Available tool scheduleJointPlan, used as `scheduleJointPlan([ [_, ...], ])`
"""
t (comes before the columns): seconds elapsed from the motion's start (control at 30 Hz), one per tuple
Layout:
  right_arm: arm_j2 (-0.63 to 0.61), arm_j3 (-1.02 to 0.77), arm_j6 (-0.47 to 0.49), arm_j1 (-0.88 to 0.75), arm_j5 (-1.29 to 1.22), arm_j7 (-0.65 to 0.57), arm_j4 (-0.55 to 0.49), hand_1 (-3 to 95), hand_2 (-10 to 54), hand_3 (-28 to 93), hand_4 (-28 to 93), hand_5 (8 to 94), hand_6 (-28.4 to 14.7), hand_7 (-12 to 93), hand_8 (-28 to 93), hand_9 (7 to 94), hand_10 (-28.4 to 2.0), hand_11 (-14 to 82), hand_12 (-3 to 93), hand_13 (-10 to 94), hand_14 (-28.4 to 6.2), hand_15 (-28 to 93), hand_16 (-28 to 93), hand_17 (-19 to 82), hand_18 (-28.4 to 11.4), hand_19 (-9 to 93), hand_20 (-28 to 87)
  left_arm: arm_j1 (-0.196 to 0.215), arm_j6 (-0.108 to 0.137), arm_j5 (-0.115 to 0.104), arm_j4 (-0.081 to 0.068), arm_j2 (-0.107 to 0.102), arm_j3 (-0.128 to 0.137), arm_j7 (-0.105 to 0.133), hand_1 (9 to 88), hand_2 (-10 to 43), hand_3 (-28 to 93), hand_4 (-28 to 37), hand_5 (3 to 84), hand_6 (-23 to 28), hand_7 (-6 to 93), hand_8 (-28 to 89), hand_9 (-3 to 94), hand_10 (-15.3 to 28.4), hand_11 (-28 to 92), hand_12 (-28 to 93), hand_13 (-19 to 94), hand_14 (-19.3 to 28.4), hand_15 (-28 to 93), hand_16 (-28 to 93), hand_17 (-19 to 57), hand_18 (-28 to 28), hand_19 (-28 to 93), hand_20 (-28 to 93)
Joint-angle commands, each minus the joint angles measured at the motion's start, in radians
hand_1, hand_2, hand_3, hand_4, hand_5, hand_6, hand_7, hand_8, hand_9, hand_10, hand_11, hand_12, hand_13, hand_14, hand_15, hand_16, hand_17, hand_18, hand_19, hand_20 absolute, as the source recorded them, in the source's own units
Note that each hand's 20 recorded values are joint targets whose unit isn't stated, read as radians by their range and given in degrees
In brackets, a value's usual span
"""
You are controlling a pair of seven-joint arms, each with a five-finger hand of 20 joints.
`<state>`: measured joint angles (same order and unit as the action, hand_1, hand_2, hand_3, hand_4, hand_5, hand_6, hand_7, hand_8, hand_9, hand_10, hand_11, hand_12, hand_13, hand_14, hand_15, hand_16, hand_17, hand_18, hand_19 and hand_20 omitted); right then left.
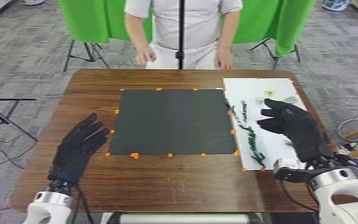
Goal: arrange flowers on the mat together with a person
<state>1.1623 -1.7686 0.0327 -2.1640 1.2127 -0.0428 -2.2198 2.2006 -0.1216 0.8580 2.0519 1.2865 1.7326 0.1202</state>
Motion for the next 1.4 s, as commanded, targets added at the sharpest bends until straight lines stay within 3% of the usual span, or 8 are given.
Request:
scheduleJointPlan([
  [0.03, 0.011, 0.026, -0.001, 0.014, 0.001, -0.012, 0.008, 12.3, 11.0, 86, -24, 39.3, -5.0, 19, -11, 40.5, -15.9, 16.6, 21.7, 39, -14.5, 34, 19, 8, -23.3, 48, 25, 0.035, 0.011, -0.014, 0.004, 0.010, 0.000, -0.007, 27.6, 1.5, 71, -23.8, 30.9, 2.3, 20.8, -10, 26.5, 11.8, 22, 18, 24, 14.2, 29, 1, -8.2, 22.2, 46, 11],
  [0.17, -0.006, 0.010, 0.012, 0.006, 0.015, -0.002, -0.003, 12.3, 11.0, 86, -24, 39.3, -5.0, 19, -11, 40.4, -15.9, 16.6, 21.8, 39, -14.5, 34, 19, 8, -23.3, 48, 25, 0.004, -0.003, -0.011, -0.007, 0.001, -0.011, -0.005, 27.7, 1.5, 71, -23.9, 31.0, 2.3, 20.8, -10, 26.5, 11.9, 22, 18, 25, 14.3, 30, 1, -8.2, 22.2, 46, 11],
  [0.27, -0.005, 0.020, -0.010, 0.015, 0.009, -0.001, -0.001, 12.3, 11.0, 86, -24, 39.3, -5.0, 20, -11, 40.4, -15.9, 16.6, 21.8, 39, -14.4, 34, 19, 8, -23.3, 48, 25, 0.007, -0.002, -0.004, 0.003, -0.016, 0.000, 0.000, 27.6, 1.5, 71, -24.0, 31.0, 2.3, 20.8, -10, 26.5, 11.9, 22, 18, 25, 14.3, 29, 1, -8.2, 22.2, 46, 11],
  [0.47, -0.011, 0.010, -0.026, -0.003, 0.014, 0.000, -0.010, 12.4, 10.9, 86, -24, 39.3, -4.9, 20, -11, 40.4, -15.9, 16.6, 21.7, 39, -14.5, 34, 19, 8, -23.3, 48, 25, 0.032, 0.001, -0.015, 0.009, -0.001, 0.008, -0.007, 27.6, 1.6, 71, -23.9, 31.0, 2.3, 20.9, -10, 26.5, 11.9, 22, 18, 25, 14.3, 30, 1, -8.2, 22.2, 46, 11],
  [0.67, -0.028, -0.003, -0.072, 0.013, 0.011, 0.021, -0.009, 12.4, 10.6, 87, -24, 39.3, -5.0, 19, -11, 39.5, -15.6, 16.4, 21.8, 36, -14.2, 32, 18, 8, -23.2, 48, 25, 0.010, 0.012, -0.013, 0.015, -0.031, 0.019, 0.010, 27.2, 1.5, 71, -24.1, 31.1, 2.4, 20.6, -10, 26.5, 12.0, 22, 18, 25, 14.3, 30, 1, -8.2, 22.2, 46, 11],
  [1.0, -0.025, -0.017, -0.068, 0.001, 0.003, 0.015, -0.012, 12.6, 10.5, 87, -24, 39.0, -4.9, 20, -11, 39.0, -15.7, 16.4, 22.0, 35, -14.1, 31, 19, 8, -23.2, 48, 25, 0.013, 0.015, -0.016, 0.010, -0.017, 0.017, 0.000, 26.9, 1.5, 71, -24.5, 31.2, 2.5, 20.6, -10, 26.6, 12.1, 22, 18, 25, 14.4, 30, 1, -8.3, 22.3, 46, 11],
  [1.13, -0.019, -0.015, -0.054, 0.004, 0.004, 0.006, -0.009, 12.6, 10.5, 87, -24, 39.1, -5.0, 20, -11, 39.0, -15.8, 16.5, 22.0, 35, -14.1, 32, 19, 8, -23.2, 48, 25, 0.019, -0.003, -0.072, 0.008, -0.010, 0.015, -0.005, 27.0, 1.5, 71, -24.5, 31.2, 2.4, 20.6, -10, 26.6, 12.1, 22, 18, 25, 14.4, 30, 1, -8.2, 22.3, 46, 11],
  [1.4, -0.022, -0.017, -0.065, 0.000, 0.006, 0.006, -0.010, 12.6, 10.7, 86, -24, 39.2, -5.0, 20, -11, 39.3, -15.9, 16.6, 22.0, 36, -14.1, 32, 19, 8, -23.2, 48, 25, 0.021, 0.004, -0.050, 0.009, -0.008, 0.013, -0.002, 27.0, 1.7, 71, -24.4, 31.2, 2.4, 20.6, -10, 26.6, 12.1, 22, 18, 25, 14.4, 30, 1, -8.3, 22.3, 46, 11],
])
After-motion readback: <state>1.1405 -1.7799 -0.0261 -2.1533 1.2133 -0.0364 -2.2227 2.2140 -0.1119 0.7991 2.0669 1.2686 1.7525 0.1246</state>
